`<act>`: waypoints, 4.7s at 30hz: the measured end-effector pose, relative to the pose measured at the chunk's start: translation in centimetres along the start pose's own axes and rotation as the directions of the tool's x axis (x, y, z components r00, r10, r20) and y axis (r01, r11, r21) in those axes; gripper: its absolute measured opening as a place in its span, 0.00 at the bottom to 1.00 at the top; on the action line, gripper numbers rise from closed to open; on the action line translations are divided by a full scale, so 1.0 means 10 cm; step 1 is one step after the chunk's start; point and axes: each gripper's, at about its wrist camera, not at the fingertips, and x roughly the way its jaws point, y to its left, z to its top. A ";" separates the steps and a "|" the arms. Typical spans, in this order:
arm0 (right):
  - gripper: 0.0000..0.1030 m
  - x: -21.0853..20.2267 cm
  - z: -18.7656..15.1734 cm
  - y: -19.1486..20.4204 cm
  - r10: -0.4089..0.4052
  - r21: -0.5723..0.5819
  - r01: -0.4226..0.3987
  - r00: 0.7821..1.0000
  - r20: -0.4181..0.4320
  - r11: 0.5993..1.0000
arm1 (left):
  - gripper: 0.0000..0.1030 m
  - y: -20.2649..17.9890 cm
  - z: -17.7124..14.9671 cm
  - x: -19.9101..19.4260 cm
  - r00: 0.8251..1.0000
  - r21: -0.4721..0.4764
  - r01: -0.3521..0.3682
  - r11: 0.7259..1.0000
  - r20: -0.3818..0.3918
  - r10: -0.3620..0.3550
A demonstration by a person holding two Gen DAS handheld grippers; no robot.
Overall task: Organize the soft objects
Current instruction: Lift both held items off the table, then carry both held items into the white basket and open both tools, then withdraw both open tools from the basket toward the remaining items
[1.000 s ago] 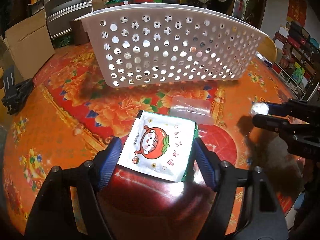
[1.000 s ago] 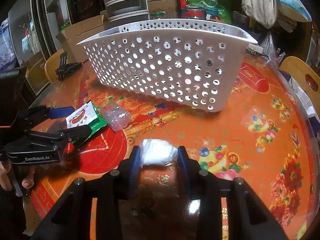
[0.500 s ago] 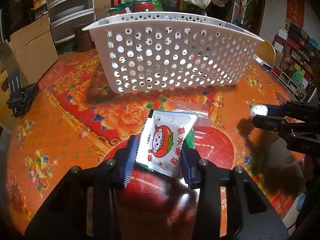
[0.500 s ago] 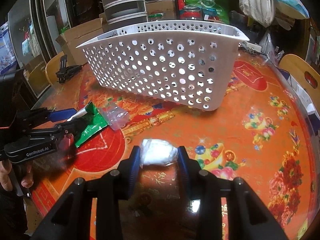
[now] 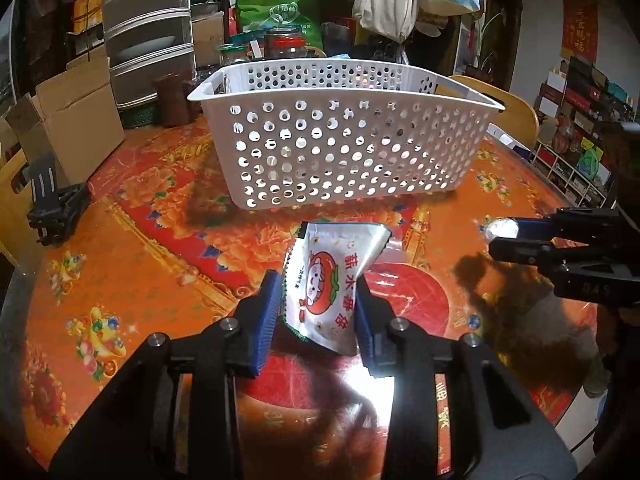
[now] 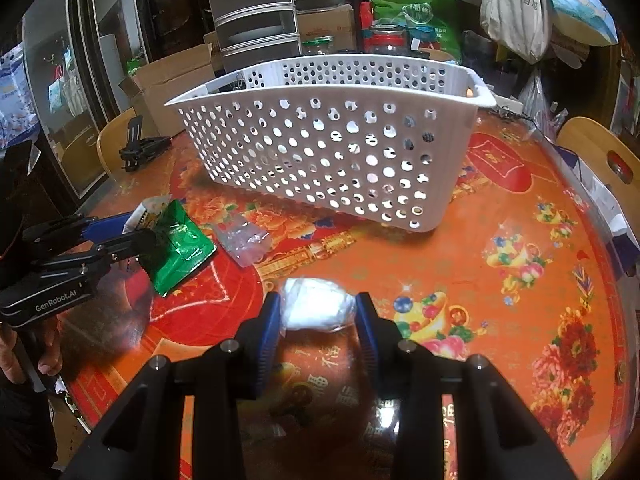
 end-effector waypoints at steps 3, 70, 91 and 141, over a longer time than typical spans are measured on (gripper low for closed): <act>0.36 0.00 -0.01 0.01 0.001 -0.001 -0.001 1.000 -0.002 1.000 | 0.32 0.01 -0.02 0.03 1.000 0.007 -0.005 1.000 -0.008 0.005; 0.36 -0.26 1.54 -0.21 -0.173 0.001 0.174 0.982 0.075 0.985 | 0.04 0.00 1.95 0.15 1.000 -0.031 0.004 1.000 -0.012 -0.005; 0.36 0.58 1.76 -0.54 -0.207 0.049 0.213 0.972 -0.109 0.976 | 0.04 0.12 2.09 1.32 0.972 -0.056 -0.027 0.998 -0.236 0.013; 0.97 -0.41 0.89 -0.28 -0.149 0.058 0.146 0.988 0.049 0.988 | 0.94 0.02 0.78 -0.27 0.997 -0.046 0.001 0.999 -0.075 -0.005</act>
